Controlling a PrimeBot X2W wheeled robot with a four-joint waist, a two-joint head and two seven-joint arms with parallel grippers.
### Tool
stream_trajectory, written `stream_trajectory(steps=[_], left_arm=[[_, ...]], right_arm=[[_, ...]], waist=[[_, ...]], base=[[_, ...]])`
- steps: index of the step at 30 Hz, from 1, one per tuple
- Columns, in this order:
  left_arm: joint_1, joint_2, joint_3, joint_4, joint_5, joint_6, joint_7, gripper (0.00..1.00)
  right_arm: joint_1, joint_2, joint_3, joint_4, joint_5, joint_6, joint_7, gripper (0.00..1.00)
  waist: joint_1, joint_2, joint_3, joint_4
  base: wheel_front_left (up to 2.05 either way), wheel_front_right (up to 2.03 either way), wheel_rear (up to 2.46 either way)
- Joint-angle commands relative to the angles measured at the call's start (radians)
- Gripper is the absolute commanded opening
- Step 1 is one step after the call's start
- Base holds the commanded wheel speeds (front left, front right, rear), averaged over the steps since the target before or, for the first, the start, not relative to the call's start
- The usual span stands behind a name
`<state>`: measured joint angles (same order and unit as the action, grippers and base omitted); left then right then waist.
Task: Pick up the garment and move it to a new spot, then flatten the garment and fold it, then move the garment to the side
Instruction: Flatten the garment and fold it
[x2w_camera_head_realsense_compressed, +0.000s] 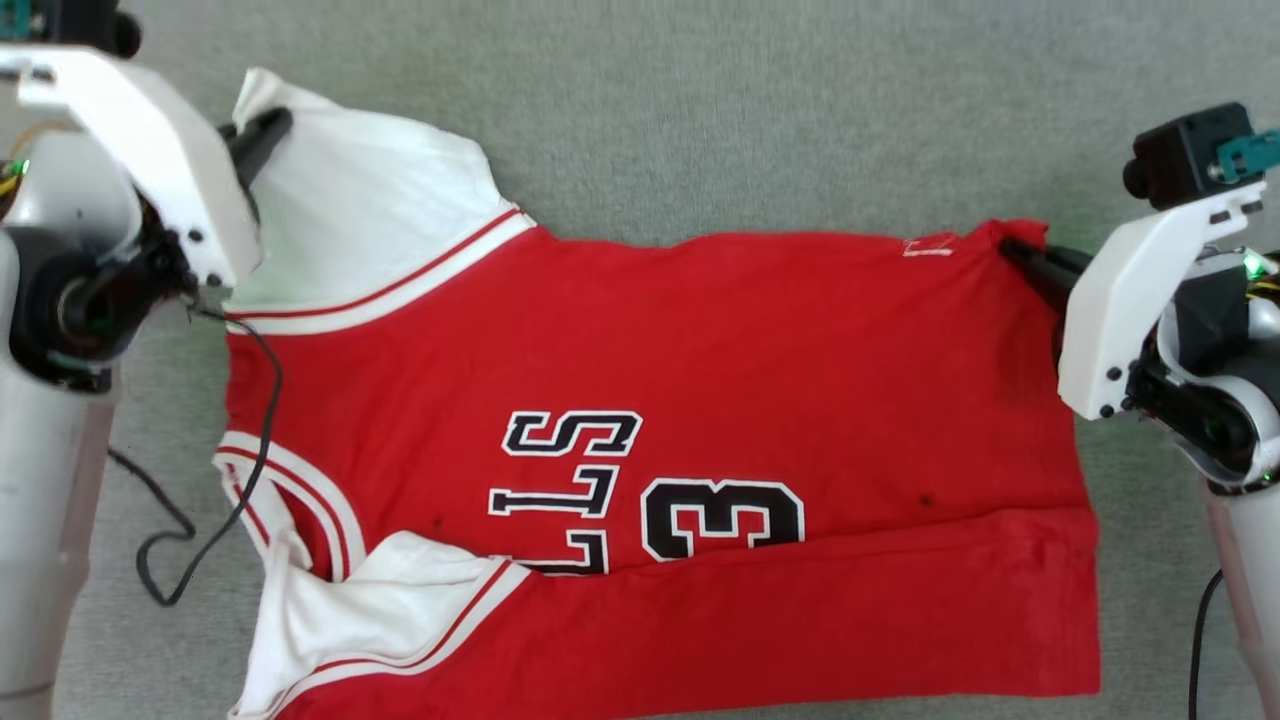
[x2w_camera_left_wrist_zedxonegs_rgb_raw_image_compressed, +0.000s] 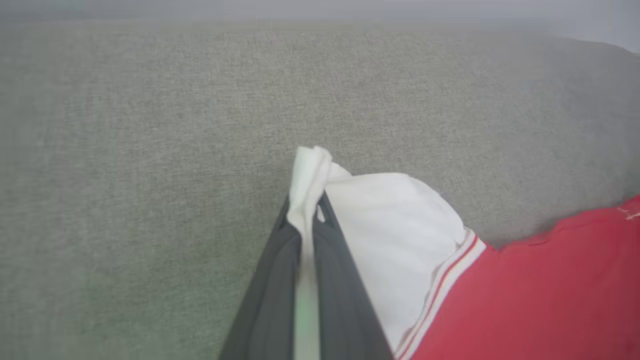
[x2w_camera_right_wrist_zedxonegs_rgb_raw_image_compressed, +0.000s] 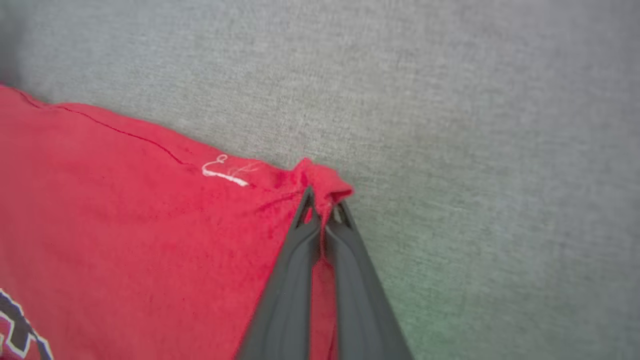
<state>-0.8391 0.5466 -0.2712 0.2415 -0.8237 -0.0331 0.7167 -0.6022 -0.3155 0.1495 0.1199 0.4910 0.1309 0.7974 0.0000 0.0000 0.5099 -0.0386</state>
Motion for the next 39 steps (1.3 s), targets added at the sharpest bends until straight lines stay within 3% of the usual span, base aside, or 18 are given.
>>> stream_trajectory(steps=[1, 11, 22, 23, 24, 25, 26, 27, 33, 39], left_arm=[[0.052, -0.001, 0.020, -0.001, -0.009, 0.000, -0.039, 0.00], [0.327, -0.012, 0.105, -0.067, -0.077, 0.023, -0.165, 0.00], [0.732, -0.051, 0.130, -0.163, -0.116, 0.081, -0.246, 0.00], [0.761, -0.059, 0.132, -0.171, -0.120, 0.089, -0.254, 0.00], [0.791, -0.069, 0.128, -0.175, -0.128, 0.092, -0.251, 0.00], [0.820, -0.070, 0.119, -0.179, -0.125, 0.092, -0.246, 0.38], [0.837, -0.072, 0.117, -0.184, -0.124, 0.093, -0.252, 0.78], [0.853, -0.077, 0.114, -0.186, -0.126, 0.095, -0.256, 1.00], [0.921, -0.104, 0.109, -0.200, -0.094, 0.094, -0.338, 1.00], [0.939, -0.121, 0.116, -0.264, 0.021, 0.111, -0.514, 1.00]], right_arm=[[0.034, -0.008, -0.010, -0.022, -0.020, 0.000, -0.045, 0.00], [0.245, -0.004, -0.088, -0.081, -0.037, 0.000, -0.112, 0.00], [0.510, 0.061, -0.134, -0.055, -0.023, -0.001, -0.209, 0.00], [0.525, 0.069, -0.138, -0.043, -0.015, -0.001, -0.219, 0.32], [0.543, 0.075, -0.138, -0.028, -0.011, -0.001, -0.228, 0.90], [0.556, 0.073, -0.139, -0.018, -0.015, 0.000, -0.239, 1.00], [0.569, 0.079, -0.144, -0.005, -0.010, -0.001, -0.249, 1.00], [0.585, 0.082, -0.147, 0.008, -0.007, 0.000, -0.258, 1.00], [0.671, 0.096, -0.149, 0.028, 0.010, 0.000, -0.307, 1.00], [0.724, 0.082, -0.214, -0.094, -0.003, 0.000, -0.332, 1.00]], waist=[[0.0000, 0.0000, -0.066, 0.003], [0.0000, 0.0000, -0.238, 0.039], [0.0000, 0.0000, -0.346, 0.053], [0.0000, 0.0000, -0.348, 0.053], [0.0000, 0.0000, -0.351, 0.053], [0.0000, 0.0000, -0.353, 0.054], [0.0000, 0.0000, -0.355, 0.056], [0.0000, 0.0000, -0.358, 0.058], [0.0000, 0.0000, -0.397, 0.055], [0.0000, 0.0000, -0.447, 0.045]], base=[[0.00, 0.00, 0.00], [0.00, 0.00, 0.00], [0.00, 0.00, 0.00], [0.00, 0.00, 0.00], [0.00, 0.00, 0.00], [0.00, 0.00, 0.00], [0.00, 0.00, 0.00], [0.00, 0.00, 0.00], [0.00, 0.00, 0.00], [0.00, 0.00, 0.00]])
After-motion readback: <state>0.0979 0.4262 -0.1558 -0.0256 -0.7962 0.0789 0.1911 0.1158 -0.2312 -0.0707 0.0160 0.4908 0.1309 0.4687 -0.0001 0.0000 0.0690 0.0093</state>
